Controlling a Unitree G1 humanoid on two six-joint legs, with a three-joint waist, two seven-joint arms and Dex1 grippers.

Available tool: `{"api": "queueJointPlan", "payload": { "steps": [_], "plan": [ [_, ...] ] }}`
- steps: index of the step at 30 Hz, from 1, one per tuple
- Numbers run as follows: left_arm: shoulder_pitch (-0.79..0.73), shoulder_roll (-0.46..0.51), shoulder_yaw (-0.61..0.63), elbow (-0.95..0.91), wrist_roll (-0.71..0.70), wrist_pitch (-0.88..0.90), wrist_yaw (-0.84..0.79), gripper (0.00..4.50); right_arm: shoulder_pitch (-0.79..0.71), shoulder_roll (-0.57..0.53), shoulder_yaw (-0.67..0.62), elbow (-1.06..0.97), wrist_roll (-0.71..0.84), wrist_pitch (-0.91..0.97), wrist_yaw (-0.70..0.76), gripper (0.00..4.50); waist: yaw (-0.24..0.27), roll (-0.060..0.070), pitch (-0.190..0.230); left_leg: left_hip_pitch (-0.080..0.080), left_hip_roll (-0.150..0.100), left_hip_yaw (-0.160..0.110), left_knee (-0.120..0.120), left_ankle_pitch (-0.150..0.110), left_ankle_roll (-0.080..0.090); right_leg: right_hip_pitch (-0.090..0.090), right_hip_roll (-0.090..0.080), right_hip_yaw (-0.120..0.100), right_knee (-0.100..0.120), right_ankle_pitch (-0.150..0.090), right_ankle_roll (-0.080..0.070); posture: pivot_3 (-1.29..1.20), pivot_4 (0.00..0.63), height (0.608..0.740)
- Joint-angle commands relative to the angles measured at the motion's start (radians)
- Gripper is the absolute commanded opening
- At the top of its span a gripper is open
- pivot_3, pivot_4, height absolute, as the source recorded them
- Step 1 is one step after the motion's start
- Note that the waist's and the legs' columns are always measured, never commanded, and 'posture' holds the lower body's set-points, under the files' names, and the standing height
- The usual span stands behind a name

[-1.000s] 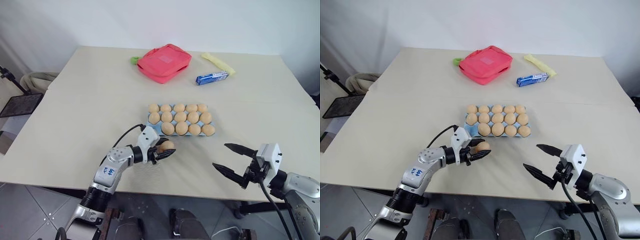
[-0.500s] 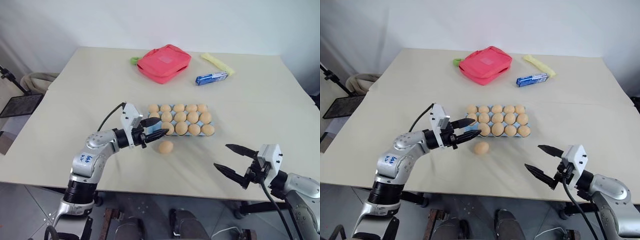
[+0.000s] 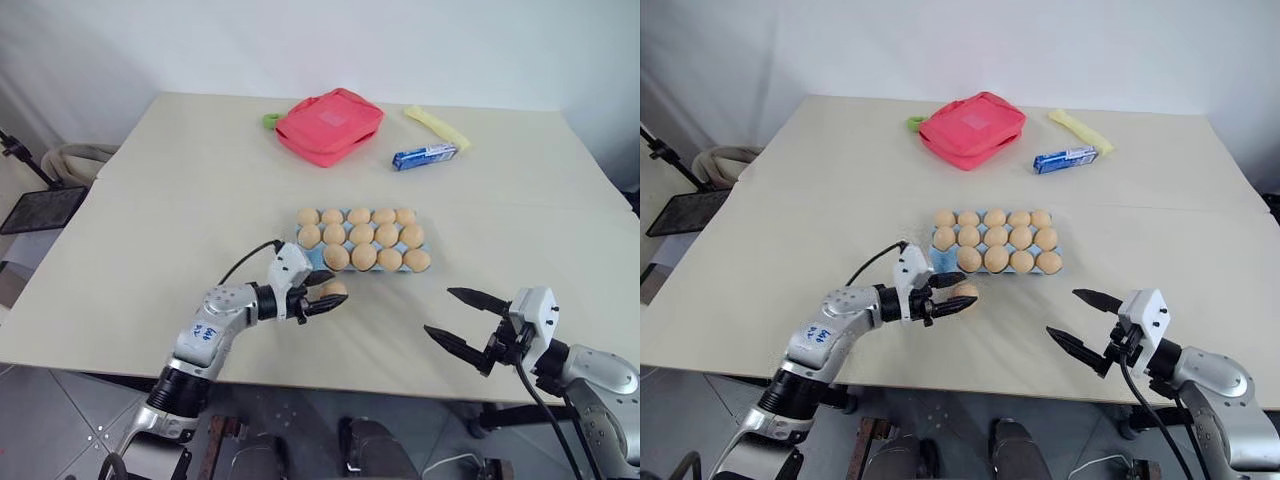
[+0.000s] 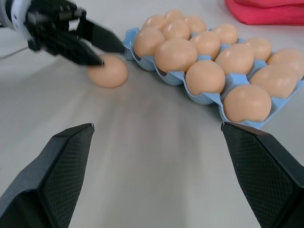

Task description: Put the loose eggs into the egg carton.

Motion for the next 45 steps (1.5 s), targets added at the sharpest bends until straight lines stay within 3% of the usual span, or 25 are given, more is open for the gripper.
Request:
{"api": "queueJointPlan", "payload": {
  "steps": [1, 11, 16, 22, 27, 30, 36, 45],
  "plan": [
    [-0.018, -0.014, -0.014, 0.016, 0.022, -0.051, -0.010, 2.66, 0.007, 0.002, -0.023, -0.039, 0.008, -0.009, -0.011, 4.50, 0.001, 0.000, 0.000, 0.000, 0.000, 0.000, 0.000, 0.000, 0.000, 0.000, 0.000, 0.000, 0.000, 0.000, 0.000, 0.00, 0.150, 0.740],
    [-0.048, -0.042, -0.038, 0.087, 0.055, -0.048, -0.023, 2.66, 0.014, -0.001, -0.026, -0.073, 0.016, 0.010, -0.040, 4.50, 0.001, 0.000, 0.000, 0.000, 0.000, 0.000, 0.000, 0.000, 0.000, 0.000, 0.000, 0.000, 0.000, 0.000, 0.000, 0.00, 0.150, 0.740],
    [-0.038, -0.050, -0.026, 0.080, 0.043, -0.062, -0.026, 1.84, 0.015, -0.002, -0.027, -0.076, 0.016, 0.013, -0.046, 4.50, 0.001, 0.000, 0.000, 0.000, 0.000, 0.000, 0.000, 0.000, 0.000, 0.000, 0.000, 0.000, 0.000, 0.000, 0.000, 0.00, 0.150, 0.740],
    [-0.039, -0.041, 0.015, 0.015, -0.002, -0.028, -0.038, 1.84, 0.018, -0.002, -0.031, -0.069, 0.014, 0.008, -0.045, 4.50, 0.002, 0.000, 0.000, 0.000, 0.000, 0.000, 0.000, 0.000, 0.000, 0.000, 0.000, 0.000, 0.000, 0.000, 0.000, 0.00, 0.150, 0.740],
    [-0.088, -0.037, 0.139, -0.053, -0.108, 0.061, -0.004, 1.84, 0.021, -0.002, -0.033, -0.060, 0.012, 0.001, -0.040, 4.50, 0.002, 0.000, 0.000, 0.000, 0.000, 0.000, 0.000, 0.000, 0.000, 0.000, 0.000, -0.001, 0.000, 0.000, 0.000, 0.00, 0.150, 0.740],
    [-0.137, -0.015, 0.187, -0.005, -0.087, 0.064, 0.042, 1.84, 0.020, -0.002, -0.033, -0.053, 0.011, -0.002, -0.036, 4.50, 0.002, 0.000, 0.000, 0.000, 0.000, -0.001, 0.000, 0.000, 0.000, 0.000, 0.000, -0.001, 0.001, 0.000, 0.000, 0.00, 0.150, 0.740],
    [-0.202, 0.016, 0.187, 0.160, -0.006, -0.024, 0.073, 1.84, 0.010, -0.002, -0.027, -0.034, 0.009, -0.012, -0.020, 4.50, 0.002, 0.000, 0.000, 0.000, 0.000, 0.000, 0.000, 0.000, 0.000, 0.001, 0.000, -0.001, 0.000, 0.000, 0.001, 0.00, 0.150, 0.740],
    [-0.203, 0.011, 0.134, 0.228, 0.035, -0.093, 0.016, 1.84, 0.007, -0.003, -0.031, -0.009, 0.000, -0.035, -0.005, 4.50, 0.003, 0.000, 0.000, -0.001, 0.000, 0.000, 0.000, 0.000, -0.001, -0.001, 0.000, -0.001, 0.000, 0.000, 0.001, 0.00, 0.150, 0.740]
  ]
}}
